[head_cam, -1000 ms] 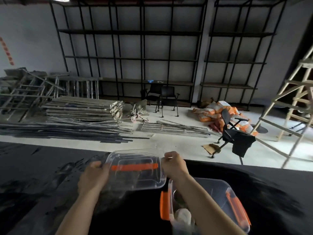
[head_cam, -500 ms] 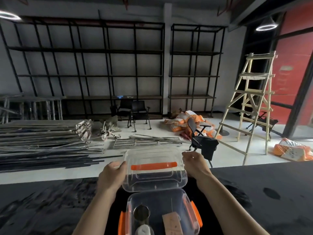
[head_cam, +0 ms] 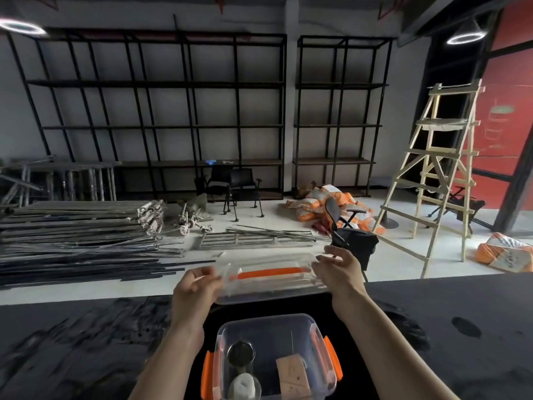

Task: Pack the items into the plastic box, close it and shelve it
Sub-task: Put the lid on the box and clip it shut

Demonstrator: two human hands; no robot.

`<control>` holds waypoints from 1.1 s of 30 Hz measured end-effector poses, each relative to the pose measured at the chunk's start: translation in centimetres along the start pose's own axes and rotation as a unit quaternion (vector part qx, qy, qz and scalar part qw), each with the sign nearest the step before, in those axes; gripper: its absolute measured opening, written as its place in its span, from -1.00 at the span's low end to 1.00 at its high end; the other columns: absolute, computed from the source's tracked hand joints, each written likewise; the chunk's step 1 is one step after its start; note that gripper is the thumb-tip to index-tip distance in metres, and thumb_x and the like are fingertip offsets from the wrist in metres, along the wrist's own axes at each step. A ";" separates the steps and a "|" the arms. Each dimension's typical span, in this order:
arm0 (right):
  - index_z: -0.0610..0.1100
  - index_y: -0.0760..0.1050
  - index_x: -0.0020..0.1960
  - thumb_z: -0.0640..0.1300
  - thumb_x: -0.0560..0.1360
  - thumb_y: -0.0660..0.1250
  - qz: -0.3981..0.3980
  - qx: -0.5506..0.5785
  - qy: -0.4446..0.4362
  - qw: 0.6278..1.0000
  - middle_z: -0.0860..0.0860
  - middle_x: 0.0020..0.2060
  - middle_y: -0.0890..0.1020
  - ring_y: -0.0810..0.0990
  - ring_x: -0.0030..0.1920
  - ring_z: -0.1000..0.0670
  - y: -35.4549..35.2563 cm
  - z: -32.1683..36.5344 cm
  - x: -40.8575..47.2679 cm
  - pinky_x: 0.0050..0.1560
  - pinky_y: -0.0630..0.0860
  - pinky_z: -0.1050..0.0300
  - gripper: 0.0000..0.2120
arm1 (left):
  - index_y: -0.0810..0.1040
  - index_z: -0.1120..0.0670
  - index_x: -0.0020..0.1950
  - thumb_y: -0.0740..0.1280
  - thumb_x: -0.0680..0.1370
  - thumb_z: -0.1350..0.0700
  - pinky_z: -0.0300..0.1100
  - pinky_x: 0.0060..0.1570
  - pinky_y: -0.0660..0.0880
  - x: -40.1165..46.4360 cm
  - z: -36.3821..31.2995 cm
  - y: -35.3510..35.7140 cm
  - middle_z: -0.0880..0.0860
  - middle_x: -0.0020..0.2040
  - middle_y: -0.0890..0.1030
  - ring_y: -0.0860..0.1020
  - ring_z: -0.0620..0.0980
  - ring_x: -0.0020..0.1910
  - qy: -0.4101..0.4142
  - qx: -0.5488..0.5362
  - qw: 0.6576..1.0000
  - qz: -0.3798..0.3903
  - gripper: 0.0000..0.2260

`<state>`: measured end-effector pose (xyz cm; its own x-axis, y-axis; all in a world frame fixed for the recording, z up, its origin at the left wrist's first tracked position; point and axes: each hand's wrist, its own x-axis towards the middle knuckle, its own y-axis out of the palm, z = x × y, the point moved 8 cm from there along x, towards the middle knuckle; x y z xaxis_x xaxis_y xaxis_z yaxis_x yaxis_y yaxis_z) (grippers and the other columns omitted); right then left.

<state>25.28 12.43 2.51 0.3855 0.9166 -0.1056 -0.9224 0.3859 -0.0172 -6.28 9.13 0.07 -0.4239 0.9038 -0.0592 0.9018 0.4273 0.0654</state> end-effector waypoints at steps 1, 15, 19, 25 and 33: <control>-0.12 0.47 0.38 -0.38 0.39 0.46 0.011 -0.016 -0.006 1.000 -0.15 0.16 0.64 0.67 -0.06 -0.11 0.1 -0.2 -0.1 -0.28 0.59 0.12 -0.42 | 0.63 0.09 -0.05 0.47 0.43 0.31 -0.14 -0.11 0.54 0.0 0.5 0.0 0.04 -0.11 0.73 0.65 0.03 -0.14 0.000 0.011 1.000 0.002 -0.82; -0.17 0.63 -0.34 -0.02 0.46 0.41 -0.025 -0.356 -0.060 0.932 -0.06 -0.44 0.65 0.46 -0.47 0.02 -1.4 -8.1 -2.0 -0.49 0.31 0.19 -0.72 | 0.60 -0.06 0.03 0.54 0.38 -0.16 -0.06 -0.02 0.62 -2.5 6.7 -1.5 -0.15 -0.14 0.67 0.65 -0.06 -0.12 0.010 0.350 0.936 -0.045 -0.68; -0.23 0.61 -0.29 -0.09 0.43 0.38 -0.025 -0.382 -0.045 0.923 -0.04 -0.47 0.60 0.41 -0.47 0.00 -1.3 -9.9 -2.2 -0.47 0.30 0.16 -0.78 | 0.57 -0.08 0.04 0.52 0.38 -0.20 -0.10 -0.10 0.55 -3.2 8.1 -2.4 -0.17 -0.15 0.65 0.65 -0.02 -0.11 -0.016 0.375 0.925 -0.053 -0.66; 0.05 0.64 0.04 0.05 0.48 0.40 0.010 -0.369 -0.018 0.929 0.08 -0.09 0.66 0.52 -0.27 0.14 -1.2 -11.0 -2.3 -0.37 0.35 0.24 -0.83 | 0.50 -0.03 0.26 0.46 0.38 -0.30 -0.09 -0.12 0.45 -3.2 10.1 -3.0 0.01 0.14 0.64 0.61 0.05 0.03 -0.054 0.374 0.924 -0.052 -0.44; -0.02 0.43 0.41 0.36 0.42 0.32 0.022 -0.344 0.074 0.936 -0.06 0.23 0.60 0.61 0.12 -0.13 -1.2 -13.0 -0.9 -0.09 0.45 0.10 -0.31 | 0.44 0.08 0.39 0.38 0.43 -0.36 -0.05 0.03 0.45 -1.9 11.5 -2.3 0.16 0.28 0.60 0.59 0.20 0.21 -0.141 0.363 0.920 -0.039 -0.30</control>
<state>25.67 9.79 -10.30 0.3856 0.8861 -0.2571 -0.7552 0.1430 -0.6397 -6.59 6.10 -11.39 -0.5437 0.7847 -0.2977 0.7314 0.2691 -0.6265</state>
